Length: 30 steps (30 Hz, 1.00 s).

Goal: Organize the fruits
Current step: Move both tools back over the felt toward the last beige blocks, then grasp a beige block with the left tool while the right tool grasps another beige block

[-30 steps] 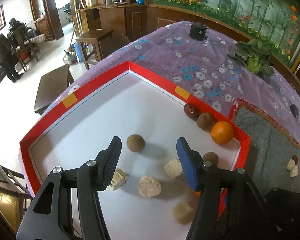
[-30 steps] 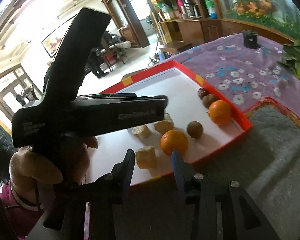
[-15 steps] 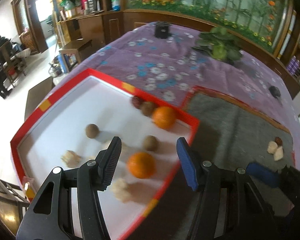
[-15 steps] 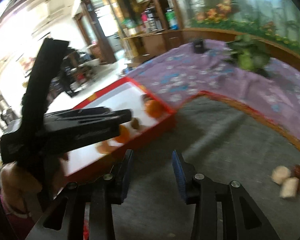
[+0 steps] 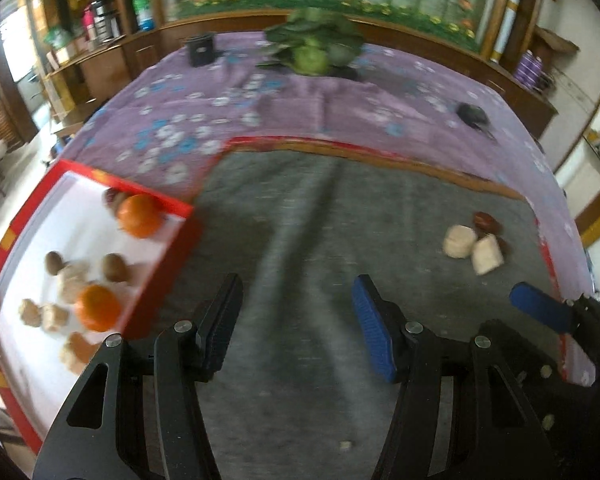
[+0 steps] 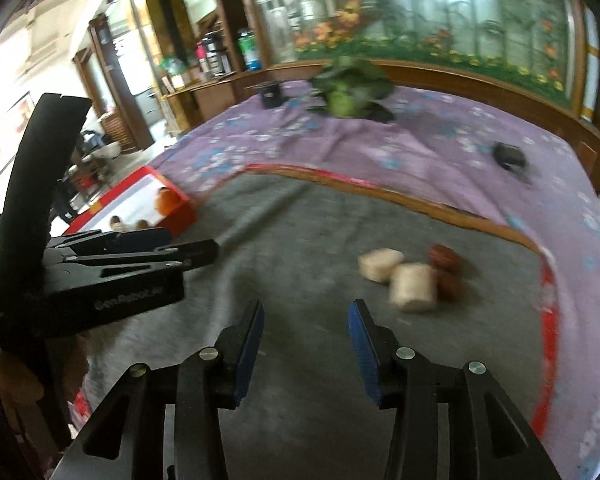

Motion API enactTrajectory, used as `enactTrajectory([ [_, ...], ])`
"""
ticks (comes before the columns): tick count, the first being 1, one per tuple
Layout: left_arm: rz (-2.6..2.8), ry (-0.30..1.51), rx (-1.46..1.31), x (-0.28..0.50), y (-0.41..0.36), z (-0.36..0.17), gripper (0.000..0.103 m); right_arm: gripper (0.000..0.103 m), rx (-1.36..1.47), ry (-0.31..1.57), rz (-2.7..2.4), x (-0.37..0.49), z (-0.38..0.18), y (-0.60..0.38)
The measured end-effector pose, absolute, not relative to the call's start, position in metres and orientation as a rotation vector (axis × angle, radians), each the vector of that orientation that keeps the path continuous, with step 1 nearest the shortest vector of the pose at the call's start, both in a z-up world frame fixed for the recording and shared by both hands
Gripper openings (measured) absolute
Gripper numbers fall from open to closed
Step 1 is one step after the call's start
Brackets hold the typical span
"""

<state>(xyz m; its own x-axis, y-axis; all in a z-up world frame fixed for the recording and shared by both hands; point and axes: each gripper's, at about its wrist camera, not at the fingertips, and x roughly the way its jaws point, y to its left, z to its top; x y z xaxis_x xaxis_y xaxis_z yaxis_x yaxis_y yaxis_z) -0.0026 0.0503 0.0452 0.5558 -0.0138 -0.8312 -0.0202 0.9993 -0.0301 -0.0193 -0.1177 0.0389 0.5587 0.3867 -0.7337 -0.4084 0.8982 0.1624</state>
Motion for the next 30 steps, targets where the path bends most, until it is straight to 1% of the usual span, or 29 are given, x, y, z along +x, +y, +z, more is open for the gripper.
enactTrajectory([
  [4,-0.040,0.993,-0.019,0.003,0.029,0.042,0.057,0.046,0.017,0.868,0.398,-0.018,0.034,-0.160],
  [9,-0.072,1.012,-0.001,0.008,0.010,0.037,0.057,0.046,0.052,0.886,0.359,-0.011,0.026,-0.184],
  [15,-0.088,1.021,0.029,0.017,-0.004,0.032,0.057,0.046,0.044,0.894,0.424,0.005,0.024,-0.169],
  [21,-0.083,1.027,0.032,0.022,-0.001,0.030,0.057,0.046,-0.011,0.933,0.451,0.027,0.012,-0.148],
  [22,-0.084,1.028,0.031,0.023,0.000,0.030,0.057,0.045,-0.018,0.934,0.451,0.031,0.010,-0.145],
  [24,-0.088,1.030,0.035,0.025,-0.001,0.029,0.057,0.033,-0.048,0.928,0.452,0.036,0.008,-0.141],
  [25,-0.093,1.031,0.041,0.026,-0.003,0.029,0.057,0.028,-0.064,0.931,0.449,0.037,0.005,-0.140],
  [30,-0.132,1.024,0.057,0.030,-0.012,0.029,0.057,0.027,-0.051,0.915,0.466,0.026,0.011,-0.156],
])
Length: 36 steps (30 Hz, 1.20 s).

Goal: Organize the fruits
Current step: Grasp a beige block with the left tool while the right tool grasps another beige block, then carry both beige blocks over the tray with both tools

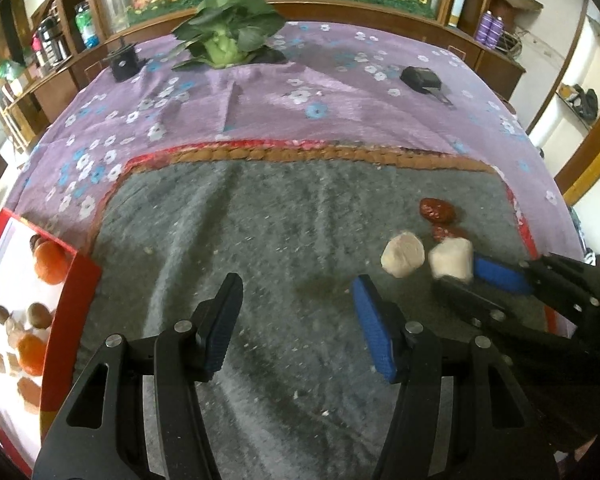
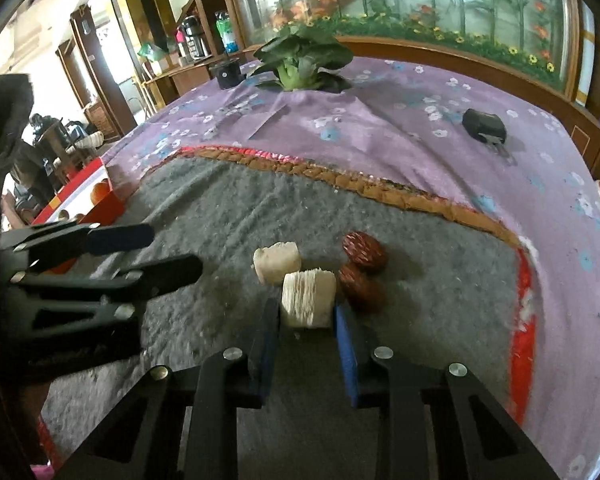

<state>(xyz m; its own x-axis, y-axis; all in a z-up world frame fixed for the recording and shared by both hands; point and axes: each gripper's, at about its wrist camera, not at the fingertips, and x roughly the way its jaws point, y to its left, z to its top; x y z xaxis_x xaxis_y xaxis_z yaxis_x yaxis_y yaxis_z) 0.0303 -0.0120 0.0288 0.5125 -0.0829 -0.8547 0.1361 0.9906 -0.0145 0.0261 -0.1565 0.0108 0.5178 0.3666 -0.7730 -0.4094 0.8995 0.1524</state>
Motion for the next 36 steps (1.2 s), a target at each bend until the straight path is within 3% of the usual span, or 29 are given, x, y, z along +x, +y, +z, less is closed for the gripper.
enactTrajectory([
  [15,-0.313,1.036,0.121,0.050,-0.064,0.011,0.056,0.027,0.000,0.939,0.444,0.012,0.009,-0.188],
  [19,-0.336,1.023,0.139,0.048,-0.066,0.012,0.047,0.027,0.005,0.940,0.445,0.012,0.009,-0.188],
  [21,-0.355,1.023,0.137,0.046,-0.068,0.013,0.036,0.027,0.009,0.942,0.442,0.013,0.008,-0.189],
  [22,-0.381,1.030,0.128,0.045,-0.069,0.013,0.024,0.027,0.010,0.942,0.440,0.013,0.008,-0.190],
  [23,-0.394,1.034,0.126,0.044,-0.071,0.013,0.018,0.027,0.012,0.944,0.440,0.013,0.008,-0.190],
  [36,-0.380,1.015,0.075,0.037,-0.052,0.023,0.013,0.027,0.013,0.933,0.453,0.005,0.014,-0.188],
])
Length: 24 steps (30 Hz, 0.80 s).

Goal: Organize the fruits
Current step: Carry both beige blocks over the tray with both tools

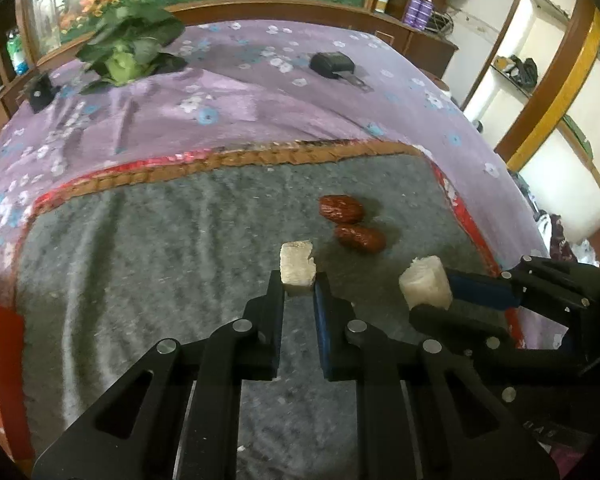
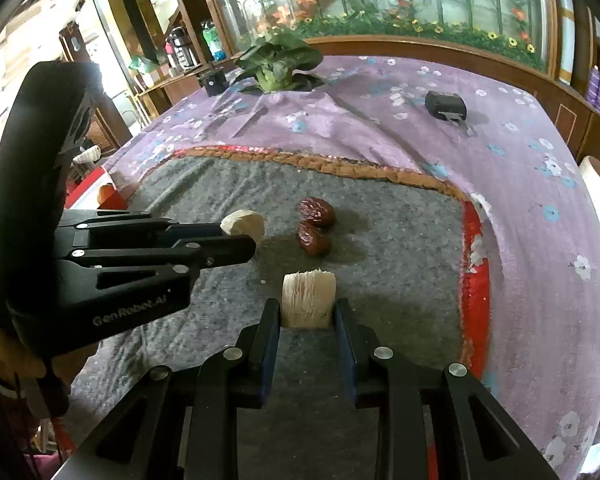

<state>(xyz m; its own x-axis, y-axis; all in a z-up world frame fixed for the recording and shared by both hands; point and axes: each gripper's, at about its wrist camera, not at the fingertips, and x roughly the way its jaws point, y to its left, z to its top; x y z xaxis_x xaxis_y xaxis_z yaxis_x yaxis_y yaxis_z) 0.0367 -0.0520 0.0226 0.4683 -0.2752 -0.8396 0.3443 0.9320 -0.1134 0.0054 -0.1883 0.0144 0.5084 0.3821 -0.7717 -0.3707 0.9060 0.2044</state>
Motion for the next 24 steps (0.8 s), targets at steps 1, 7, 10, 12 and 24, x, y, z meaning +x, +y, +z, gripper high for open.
enactTrajectory([
  [1,-0.367,1.008,0.070,0.036,-0.048,0.025,0.013,0.027,0.012,0.931,0.456,0.004,0.015,-0.187],
  [7,-0.299,0.984,0.056,0.025,-0.020,0.035,0.013,0.027,0.003,0.922,0.497,0.001,0.021,-0.168],
  [10,-0.259,0.971,0.053,0.018,-0.004,0.039,0.013,0.027,-0.013,0.918,0.523,-0.001,0.025,-0.153],
  [12,-0.229,0.961,0.051,0.014,0.006,0.041,0.013,0.027,-0.024,0.915,0.545,-0.003,0.026,-0.142],
  [24,-0.092,0.919,-0.001,-0.006,0.078,0.056,0.013,0.027,-0.079,0.886,0.682,-0.006,0.042,-0.063],
])
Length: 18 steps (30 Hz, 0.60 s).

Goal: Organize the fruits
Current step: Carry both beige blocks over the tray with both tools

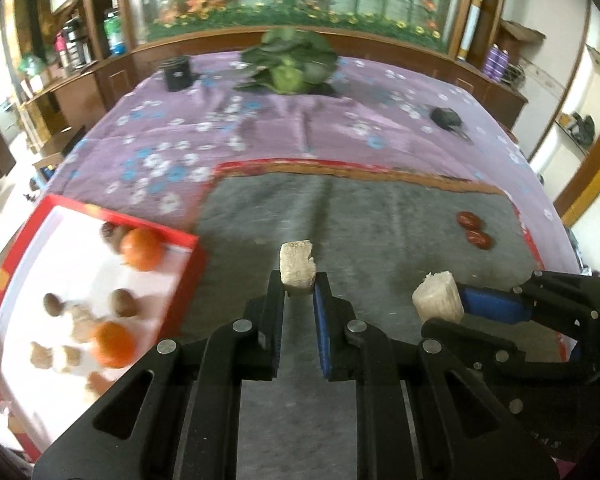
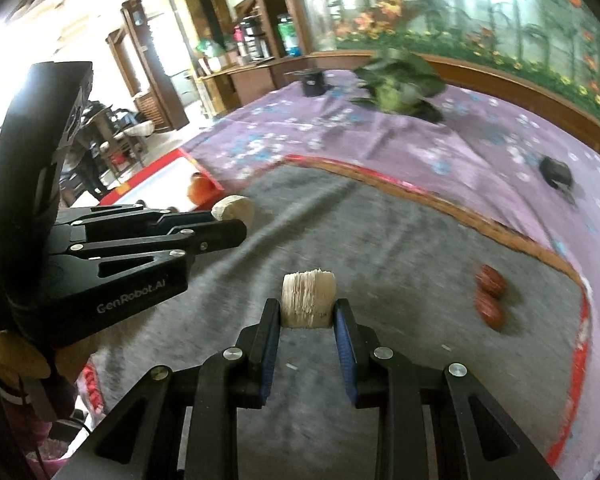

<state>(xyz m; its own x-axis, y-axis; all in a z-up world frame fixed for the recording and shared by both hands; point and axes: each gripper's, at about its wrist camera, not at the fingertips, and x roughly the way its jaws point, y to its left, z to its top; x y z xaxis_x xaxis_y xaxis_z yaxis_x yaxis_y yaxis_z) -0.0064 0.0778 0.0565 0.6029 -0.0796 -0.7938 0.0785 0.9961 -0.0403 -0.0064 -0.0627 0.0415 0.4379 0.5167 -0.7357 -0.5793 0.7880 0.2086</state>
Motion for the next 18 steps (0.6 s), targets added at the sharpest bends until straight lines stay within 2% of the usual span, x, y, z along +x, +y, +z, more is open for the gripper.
enactTrajectory([
  [18,0.117,0.888,-0.088,-0.025,0.191,0.067,0.013,0.026,-0.180,0.874,0.871,-0.007,0.056,0.052],
])
